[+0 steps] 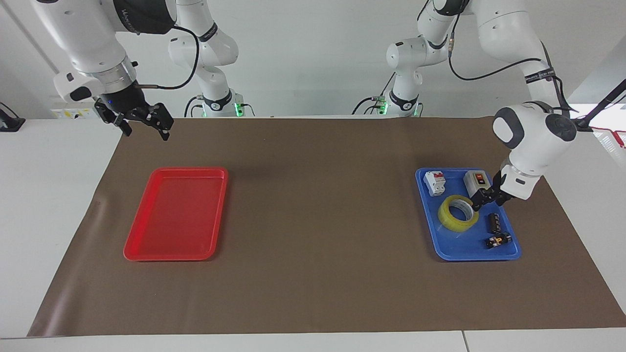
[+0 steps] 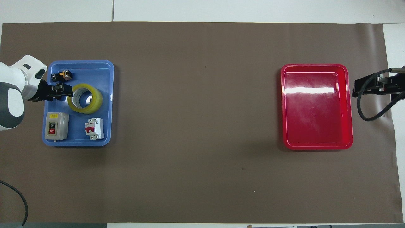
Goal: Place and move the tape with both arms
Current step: 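Lower the left gripper onto the yellow tape roll in the blue tray, then lift the tape roll with the left gripper and carry it toward the table center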
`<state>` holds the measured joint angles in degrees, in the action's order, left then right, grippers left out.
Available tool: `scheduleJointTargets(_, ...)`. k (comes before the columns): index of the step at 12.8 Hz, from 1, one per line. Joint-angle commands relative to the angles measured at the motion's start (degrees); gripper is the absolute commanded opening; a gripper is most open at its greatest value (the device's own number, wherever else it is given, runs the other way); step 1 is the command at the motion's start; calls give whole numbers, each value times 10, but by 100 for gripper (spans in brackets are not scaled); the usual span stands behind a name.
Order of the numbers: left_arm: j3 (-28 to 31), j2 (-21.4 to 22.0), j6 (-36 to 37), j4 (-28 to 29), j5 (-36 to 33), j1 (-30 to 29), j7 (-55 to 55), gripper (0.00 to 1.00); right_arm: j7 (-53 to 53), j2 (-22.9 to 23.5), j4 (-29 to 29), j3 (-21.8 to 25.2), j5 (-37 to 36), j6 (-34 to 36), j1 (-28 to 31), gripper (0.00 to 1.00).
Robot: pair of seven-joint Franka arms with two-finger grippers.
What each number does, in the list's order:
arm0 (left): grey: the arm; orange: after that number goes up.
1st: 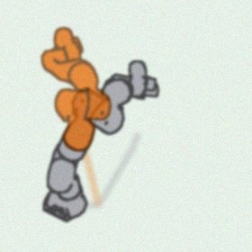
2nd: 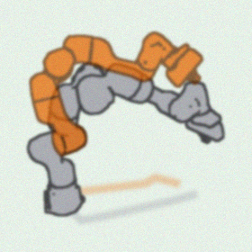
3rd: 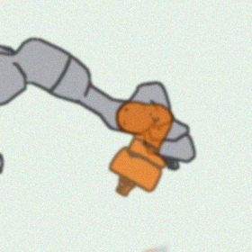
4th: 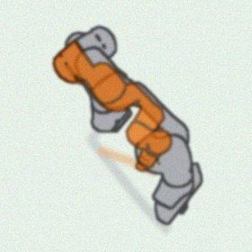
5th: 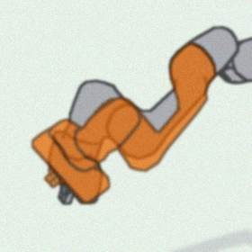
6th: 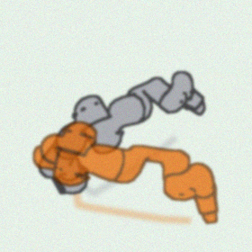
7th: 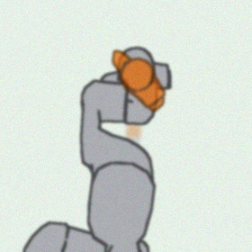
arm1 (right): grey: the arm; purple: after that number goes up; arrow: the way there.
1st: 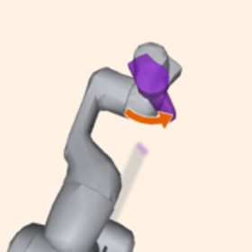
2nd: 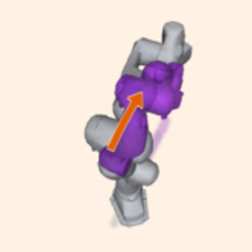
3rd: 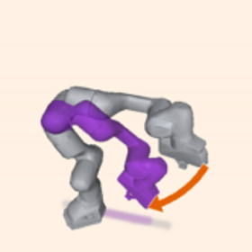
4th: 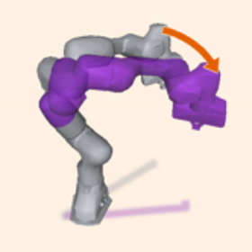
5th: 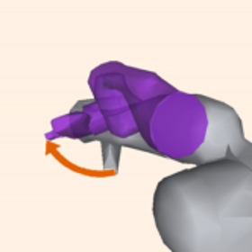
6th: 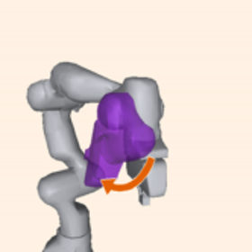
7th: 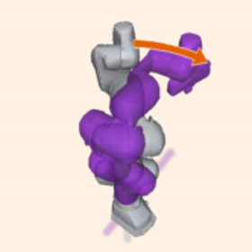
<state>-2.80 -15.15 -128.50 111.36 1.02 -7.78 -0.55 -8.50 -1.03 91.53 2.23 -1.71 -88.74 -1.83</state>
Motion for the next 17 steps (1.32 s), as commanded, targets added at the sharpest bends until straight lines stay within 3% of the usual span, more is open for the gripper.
scheduleJointTargets(1,2,-6,-18,10,-11,11,1,78,3,-9,8,-3,7,-3,8,100)
scheduleJointTargets(5,2,-4,-30,39,-13,19,-1,75,2,-8,8,-3,7,-4,8,100)
scheduleJointTargets(6,2,-4,-33,40,-13,19,-1,66,2,-8,8,-3,7,-4,8,100)
scheduleJointTargets(7,2,-6,-33,39,-13,19,-2,43,2,-9,8,-3,7,-4,8,100)
scheduleJointTargets(8,2,-7,-29,33,-15,20,-3,10,2,-8,8,-3,7,-4,8,100)
scheduleJointTargets(9,2,-15,-12,12,-31,26,-4,0,2,-8,8,-3,7,-4,8,100)
scheduleJointTargets(11,2,-43,88,-82,-35,46,-24,0,2,-8,8,-3,7,-4,7,100)
scheduleJointTargets(13,2,-89,271,-240,-36,91,-60,0,2,-8,8,-3,7,-4,7,100)
scheduleJointTargets(14,2,-103,330,-292,-35,128,-124,0,2,-9,8,-3,7,-4,7,100)
scheduleJointTargets(17,-1,-103,318,-305,-26,266,-371,0,2,-9,8,-3,7,-4,7,100)
